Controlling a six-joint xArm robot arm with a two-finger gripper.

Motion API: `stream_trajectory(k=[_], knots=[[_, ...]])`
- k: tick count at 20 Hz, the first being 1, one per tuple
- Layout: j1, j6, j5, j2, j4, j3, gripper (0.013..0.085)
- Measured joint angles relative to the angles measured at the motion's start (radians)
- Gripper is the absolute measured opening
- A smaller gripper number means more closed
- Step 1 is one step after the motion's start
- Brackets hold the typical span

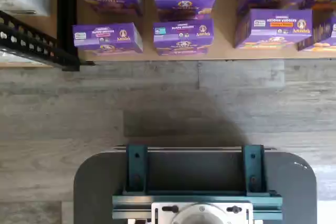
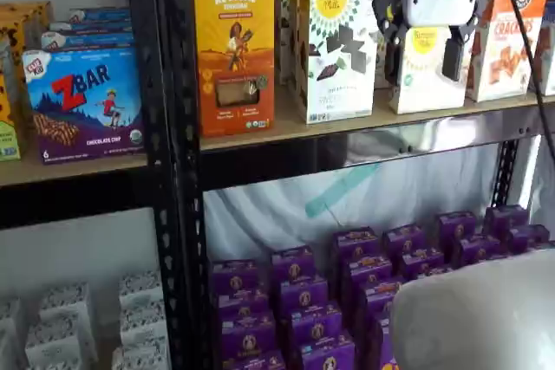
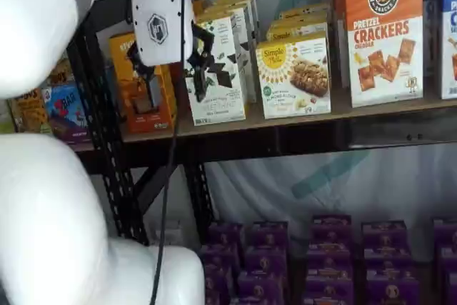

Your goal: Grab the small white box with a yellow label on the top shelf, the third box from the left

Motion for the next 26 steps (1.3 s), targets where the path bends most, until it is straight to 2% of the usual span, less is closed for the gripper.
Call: stream_trajectory(k=[2, 7, 12, 19, 23, 26], knots=[[-0.030, -0.013, 0.029, 0.017, 0.033, -0.014, 0.0850], [-0.035, -0.018, 0.029, 0.013, 0.038, -0.012, 0.0850], [-0.027, -0.027, -0.032, -0.003, 0.001, 0.011, 0.0850], [-0.118, -0.126, -0.181, 0.021, -0.030, 0.036, 0.0850], [-0.206, -0.208, -0.259, 0.070, -0.014, 0.017, 0.0850], [-0.250, -0.251, -0.293, 0.112, -0.007, -0.007, 0.0850]])
